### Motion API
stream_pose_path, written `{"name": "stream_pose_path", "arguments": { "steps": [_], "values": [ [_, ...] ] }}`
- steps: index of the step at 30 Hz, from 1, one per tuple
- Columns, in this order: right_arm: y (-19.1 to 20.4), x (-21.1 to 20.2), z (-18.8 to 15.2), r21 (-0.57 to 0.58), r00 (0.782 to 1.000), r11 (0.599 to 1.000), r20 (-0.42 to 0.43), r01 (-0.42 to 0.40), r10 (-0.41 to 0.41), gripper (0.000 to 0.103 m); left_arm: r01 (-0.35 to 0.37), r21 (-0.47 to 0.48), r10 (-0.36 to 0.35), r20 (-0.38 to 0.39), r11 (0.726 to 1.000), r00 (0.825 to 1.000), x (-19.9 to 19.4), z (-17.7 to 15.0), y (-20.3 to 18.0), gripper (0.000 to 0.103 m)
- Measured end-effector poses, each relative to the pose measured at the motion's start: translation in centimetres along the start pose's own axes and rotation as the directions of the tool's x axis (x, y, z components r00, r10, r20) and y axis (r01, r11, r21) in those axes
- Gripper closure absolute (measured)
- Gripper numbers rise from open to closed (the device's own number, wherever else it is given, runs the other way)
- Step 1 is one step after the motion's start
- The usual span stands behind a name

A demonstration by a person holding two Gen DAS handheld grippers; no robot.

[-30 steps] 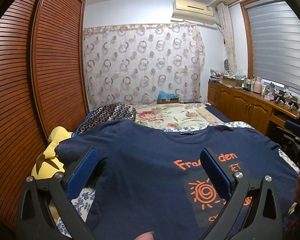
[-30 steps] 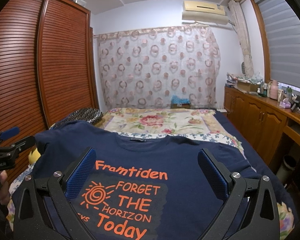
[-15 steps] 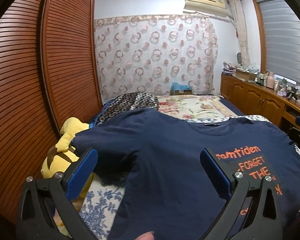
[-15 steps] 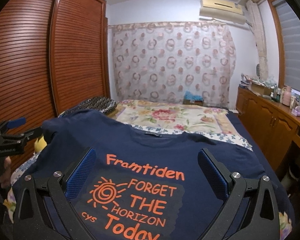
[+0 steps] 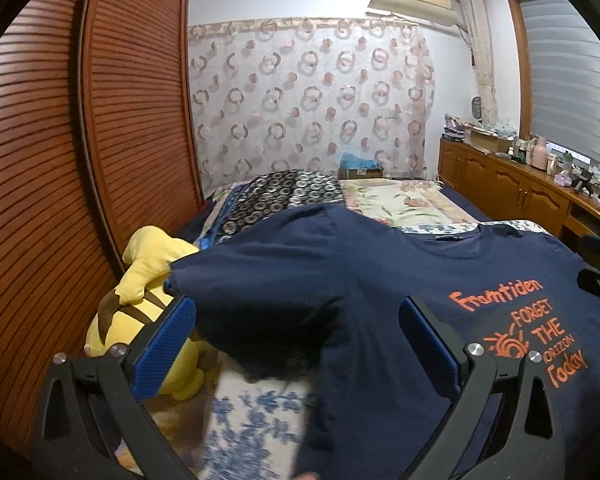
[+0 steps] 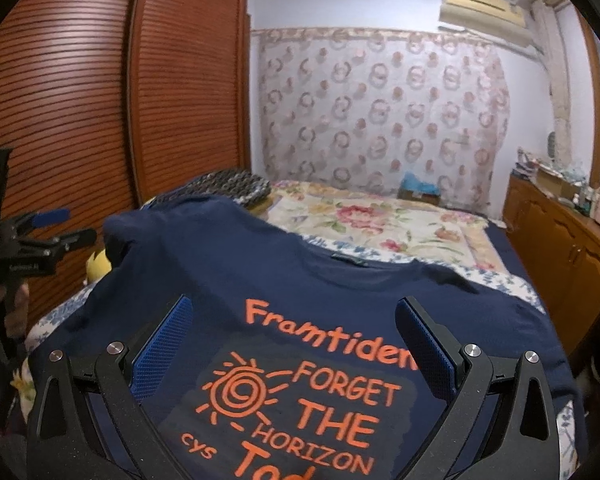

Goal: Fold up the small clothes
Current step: 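Move the left tool to the T-shirt side edge beside the yellow plush, then grasp the T-shirt side edge with the left tool and fold it inward, release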

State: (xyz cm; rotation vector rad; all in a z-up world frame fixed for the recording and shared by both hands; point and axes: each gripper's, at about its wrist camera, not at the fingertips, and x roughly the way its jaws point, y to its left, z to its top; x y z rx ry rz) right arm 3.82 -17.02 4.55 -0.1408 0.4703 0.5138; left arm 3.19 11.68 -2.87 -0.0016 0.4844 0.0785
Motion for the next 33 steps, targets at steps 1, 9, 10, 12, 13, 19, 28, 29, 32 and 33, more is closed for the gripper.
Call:
{"name": "stream_pose_path", "arguments": {
  "steps": [1,9,10,12,13,19,28,29,32,33],
  "values": [
    [0.2,0.4,0.0,-0.002,1.000,1.000,-0.008,-0.011,0.011,0.000,-0.001,-0.003,0.001,-0.005,1.000,1.000,0.2,0.1,0.5,0.006],
    [1.5,2.3,-0.1,-0.014,0.997,0.998,-0.052,-0.061,0.060,0.000,-0.001,-0.049,-0.003,-0.069,0.999,0.998,3.4,0.2,4.7,0.033],
    [1.6,2.5,-0.1,-0.013,0.996,0.998,-0.054,-0.066,0.066,0.000,-0.007,-0.055,0.003,-0.076,0.998,0.997,3.7,0.2,5.1,0.037],
    [1.9,2.6,-0.2,-0.014,0.996,0.997,-0.060,-0.074,0.073,0.000,-0.001,-0.075,-0.006,-0.094,0.997,0.996,4.6,-0.1,6.1,0.046],
    [2.0,2.7,-0.2,-0.017,0.995,0.997,-0.064,-0.075,0.074,0.000,0.001,-0.096,-0.012,-0.109,0.995,0.994,5.1,-0.3,6.6,0.051],
    [2.3,3.2,-0.7,-0.017,0.993,0.996,-0.086,-0.089,0.087,0.000,-0.001,-0.122,-0.018,-0.152,0.992,0.988,6.8,-1.3,7.9,0.068],
    [2.1,3.4,-1.2,-0.008,0.990,0.995,-0.102,-0.095,0.094,0.000,0.027,-0.153,-0.055,-0.179,0.988,0.982,7.8,-1.3,8.9,0.070],
    [2.1,3.4,-1.2,-0.007,0.990,0.995,-0.102,-0.096,0.095,0.000,0.027,-0.156,-0.055,-0.182,0.987,0.982,7.9,-1.3,9.0,0.070],
    [2.1,3.4,-1.3,-0.008,0.990,0.995,-0.102,-0.096,0.094,0.000,0.041,-0.146,-0.068,-0.182,0.988,0.981,7.9,-1.3,8.8,0.082],
    [2.1,3.4,-1.3,-0.008,0.990,0.995,-0.103,-0.095,0.093,0.000,0.051,-0.143,-0.076,-0.176,0.988,0.981,7.9,-1.2,8.7,0.098]
  ]
}}
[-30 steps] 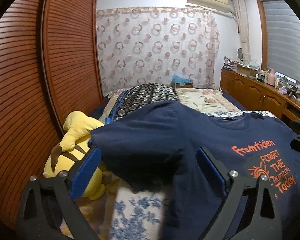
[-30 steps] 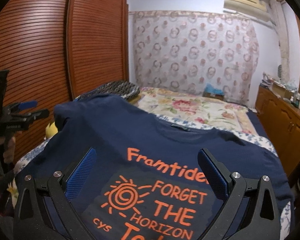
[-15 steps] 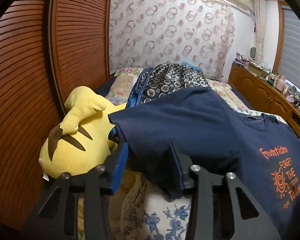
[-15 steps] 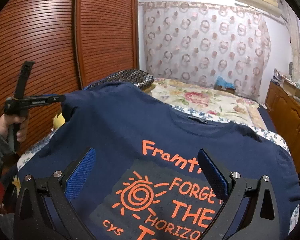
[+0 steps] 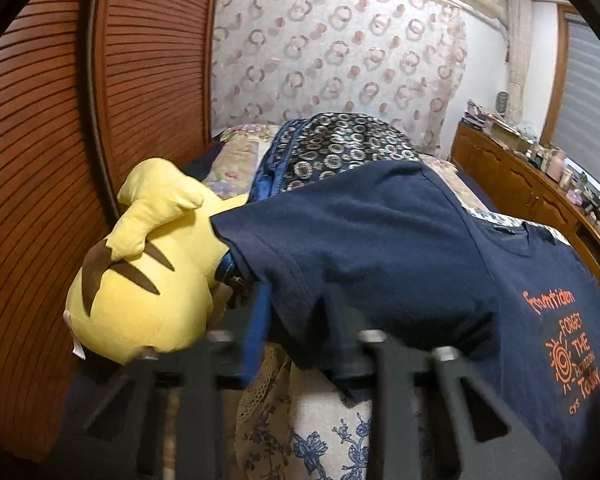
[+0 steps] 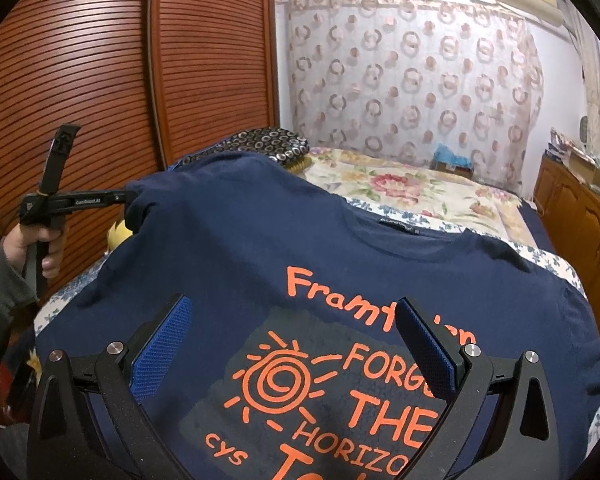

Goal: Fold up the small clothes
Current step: 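Grasp the T-shirt side edge with the left tool and fold it inward, release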

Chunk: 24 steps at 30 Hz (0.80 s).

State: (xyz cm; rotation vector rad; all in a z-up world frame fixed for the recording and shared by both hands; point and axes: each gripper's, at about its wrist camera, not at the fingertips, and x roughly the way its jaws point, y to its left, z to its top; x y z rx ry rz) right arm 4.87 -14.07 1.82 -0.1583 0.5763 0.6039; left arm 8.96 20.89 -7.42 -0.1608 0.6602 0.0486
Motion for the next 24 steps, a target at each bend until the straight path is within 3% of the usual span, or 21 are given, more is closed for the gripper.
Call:
{"name": "stream_pose_path", "arguments": {
  "steps": [1,8,14,19,24],
  "values": [
    [0.0,0.0,0.0,0.000,1.000,1.000,0.000,0.000,0.000,0.000,0.018,-0.001,-0.018,0.002,1.000,1.000,-0.1,0.0,0.0,0.103],
    [-0.8,-0.2,-0.3,0.018,1.000,1.000,0.006,0.009,-0.009,0.000,0.042,0.045,-0.046,0.098,0.998,0.994,-3.6,1.1,-2.1,0.103],
    [-2.4,-0.8,-0.2,0.046,0.999,0.999,0.018,0.027,-0.028,0.000,0.123,0.115,-0.140,0.161,0.986,0.977,-6.5,4.0,-6.3,0.103],
    [-4.3,-2.2,0.0,0.078,0.997,0.995,0.043,0.058,-0.061,0.000,0.195,0.193,-0.227,0.160,0.962,0.961,-7.3,6.4,-10.9,0.103],
    [-6.4,-3.7,0.3,0.108,0.993,0.990,0.063,0.092,-0.099,0.000,0.285,0.279,-0.322,0.093,0.917,0.942,-7.0,7.7,-17.0,0.103]
  ]
}}
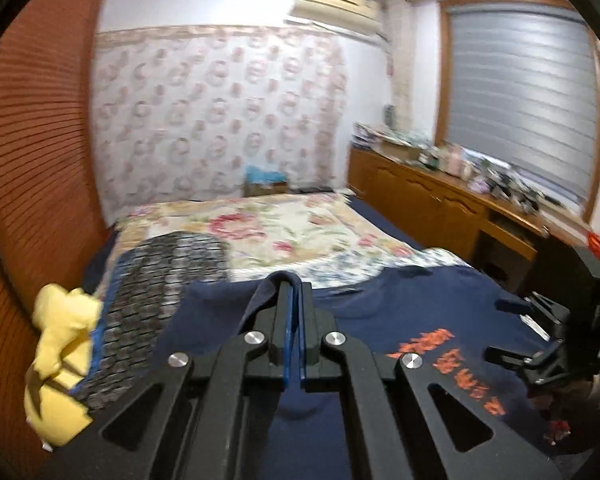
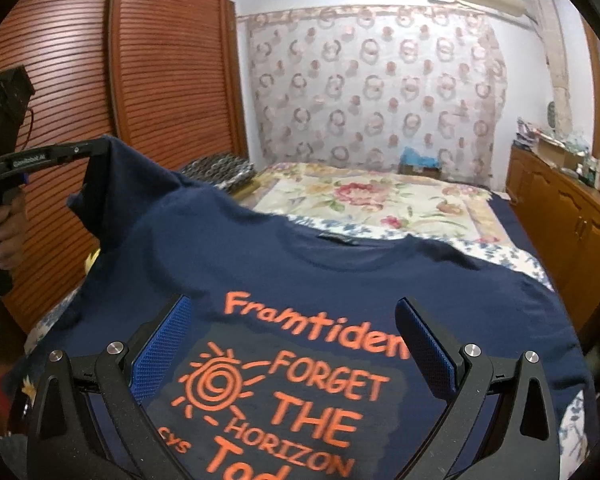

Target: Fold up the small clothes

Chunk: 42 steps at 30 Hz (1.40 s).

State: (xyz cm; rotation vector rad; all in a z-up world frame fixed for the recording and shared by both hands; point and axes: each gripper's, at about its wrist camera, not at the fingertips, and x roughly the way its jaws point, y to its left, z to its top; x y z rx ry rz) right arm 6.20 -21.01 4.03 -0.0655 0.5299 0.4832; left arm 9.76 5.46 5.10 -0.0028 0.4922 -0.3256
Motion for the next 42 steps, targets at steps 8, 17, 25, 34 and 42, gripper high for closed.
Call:
{"name": "stream_pose_path", "arguments": {
  "steps": [8,17,25,34,42],
  "values": [
    [-2.5,-0.9,0.0,0.049,0.999,0.998,0.009,0.034,-0.034,0.000,0.139,0.115,-0.121,-0.152,0.984,0.981,3.0,-1.0,-7.1,0.074],
    [-1.9,0.4,0.4,0.009,0.999,1.000,-0.026,-0.022,0.023,0.008,0.089,0.059,-0.080,-0.145,0.994,0.986,0.8,-3.3,-4.1,0.050],
    [2.7,4.8,0.5,-0.082,0.965,0.971,-0.155,-0.224,0.210,0.044,-0.017,0.004,0.017,-0.107,1.000,0.994,-0.8,-6.0,0.3,0.047],
    [8.3,11.0,-1.3,-0.122,0.866,0.902,-0.359,-0.414,0.348,0.065,-0.072,-0.062,0.065,-0.115,0.996,0.991,-1.9,-10.0,2.7,0.044],
    [8.4,12.5,-2.3,-0.116,0.832,0.892,-0.429,-0.437,0.351,0.093,-0.074,-0.111,0.057,-0.145,0.991,0.988,-1.3,-11.9,3.5,0.043]
  ]
}}
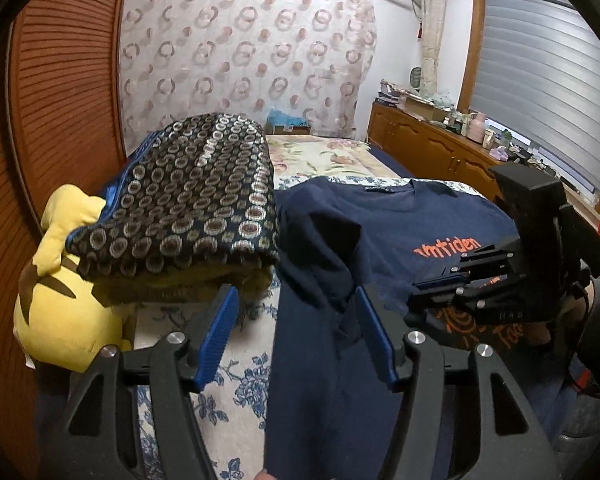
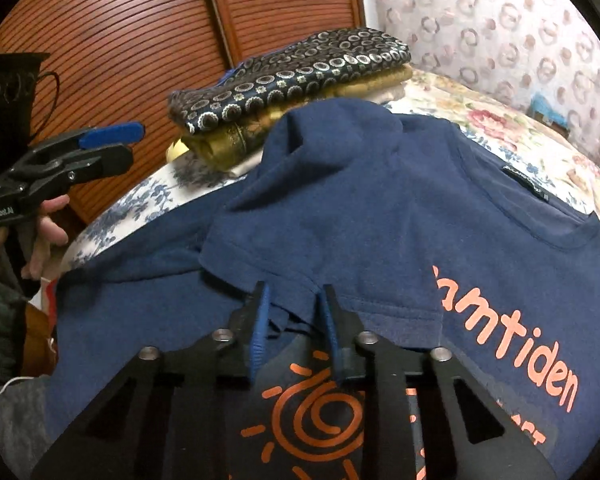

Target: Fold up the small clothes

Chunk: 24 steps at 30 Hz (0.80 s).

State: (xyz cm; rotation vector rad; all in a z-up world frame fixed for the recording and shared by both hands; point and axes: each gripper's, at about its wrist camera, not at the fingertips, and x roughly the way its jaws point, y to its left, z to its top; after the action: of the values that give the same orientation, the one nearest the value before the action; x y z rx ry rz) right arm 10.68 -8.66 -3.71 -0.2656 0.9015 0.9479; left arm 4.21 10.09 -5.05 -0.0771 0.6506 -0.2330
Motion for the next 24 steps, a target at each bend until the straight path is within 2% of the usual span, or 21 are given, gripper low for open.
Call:
{"name": "stream_pose_path", "arguments": {
  "steps": [4,14,21,24],
  "values": [
    [-0.3,-1.0,0.6,0.001,0.999,1.000,0.035,-0.001,0.001,0.099,0.014,-0.017,-0.015,-0.012,1.000,1.000,0.4,-0.8,0.1,0.043],
    [-4.5,-3.7,2.4,0.135,0.991,0.991,0.132,0.001,-0.018,0.099,0.019,-0.027,-0.021,-0.075,0.999,0.997,2.4,-2.5,-0.2,0.043],
    [-6.7,-5.8,3.6,0.179,0.974,0.981,0.203,0.068,-0.104,0.103,0.004,-0.006,-0.004,-0.096,1.000,0.995,3.1,-3.0,-0.5,0.043],
    [-6.6,-6.3,3.6,0.163,0.970,0.982,0.202,0.100,-0.132,0.102,0.003,-0.005,-0.004,-0.096,1.000,0.995,3.4,-3.1,-0.5,0.043]
  ]
}}
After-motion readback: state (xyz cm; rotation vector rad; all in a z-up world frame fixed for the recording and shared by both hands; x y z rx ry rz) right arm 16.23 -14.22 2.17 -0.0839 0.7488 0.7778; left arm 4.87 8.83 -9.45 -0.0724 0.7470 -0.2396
